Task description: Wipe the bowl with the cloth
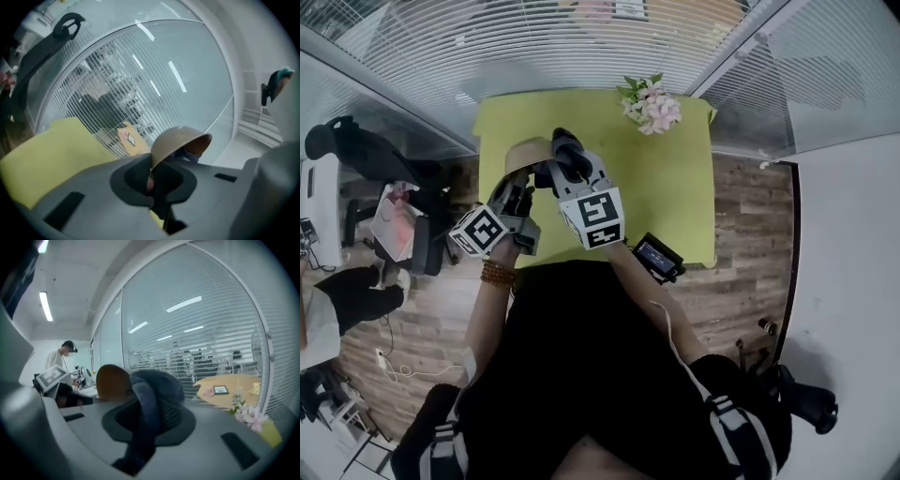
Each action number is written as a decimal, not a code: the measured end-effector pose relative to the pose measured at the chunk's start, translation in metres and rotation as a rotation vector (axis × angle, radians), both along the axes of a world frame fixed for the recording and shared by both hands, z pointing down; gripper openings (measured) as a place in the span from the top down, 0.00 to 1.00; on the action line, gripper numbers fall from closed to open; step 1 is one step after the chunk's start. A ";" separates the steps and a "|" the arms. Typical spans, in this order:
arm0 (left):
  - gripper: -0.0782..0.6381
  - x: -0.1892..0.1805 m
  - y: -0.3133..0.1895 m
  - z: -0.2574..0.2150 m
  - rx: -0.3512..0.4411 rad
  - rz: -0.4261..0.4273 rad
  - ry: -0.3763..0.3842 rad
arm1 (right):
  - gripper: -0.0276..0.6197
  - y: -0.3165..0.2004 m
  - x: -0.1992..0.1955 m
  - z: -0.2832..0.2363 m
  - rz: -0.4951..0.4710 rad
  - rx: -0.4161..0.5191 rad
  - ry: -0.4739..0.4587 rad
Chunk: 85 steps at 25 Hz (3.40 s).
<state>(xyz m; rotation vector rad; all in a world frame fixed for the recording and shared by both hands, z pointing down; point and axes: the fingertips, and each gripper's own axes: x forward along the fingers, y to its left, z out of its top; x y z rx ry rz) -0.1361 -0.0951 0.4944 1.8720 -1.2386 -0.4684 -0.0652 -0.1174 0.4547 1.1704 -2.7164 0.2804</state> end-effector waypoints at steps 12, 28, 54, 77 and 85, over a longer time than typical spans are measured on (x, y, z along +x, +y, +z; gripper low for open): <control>0.86 0.003 0.011 -0.006 -0.062 0.099 0.531 | 0.86 0.011 -0.022 0.003 -0.099 -0.179 -0.213; 0.87 -0.070 -0.002 0.042 -0.187 -0.117 0.147 | 0.88 0.023 -0.016 0.038 -0.168 -0.294 -0.180; 0.87 0.054 0.046 0.236 -0.801 0.183 0.203 | 0.88 -0.026 0.077 0.040 0.267 -0.203 -0.232; 0.67 0.048 0.051 0.227 -0.672 0.177 0.249 | 0.88 -0.025 0.077 0.043 0.263 -0.209 -0.220; 0.67 0.015 0.026 0.121 -0.378 0.167 -0.073 | 0.88 -0.029 0.092 0.036 0.324 -0.155 -0.206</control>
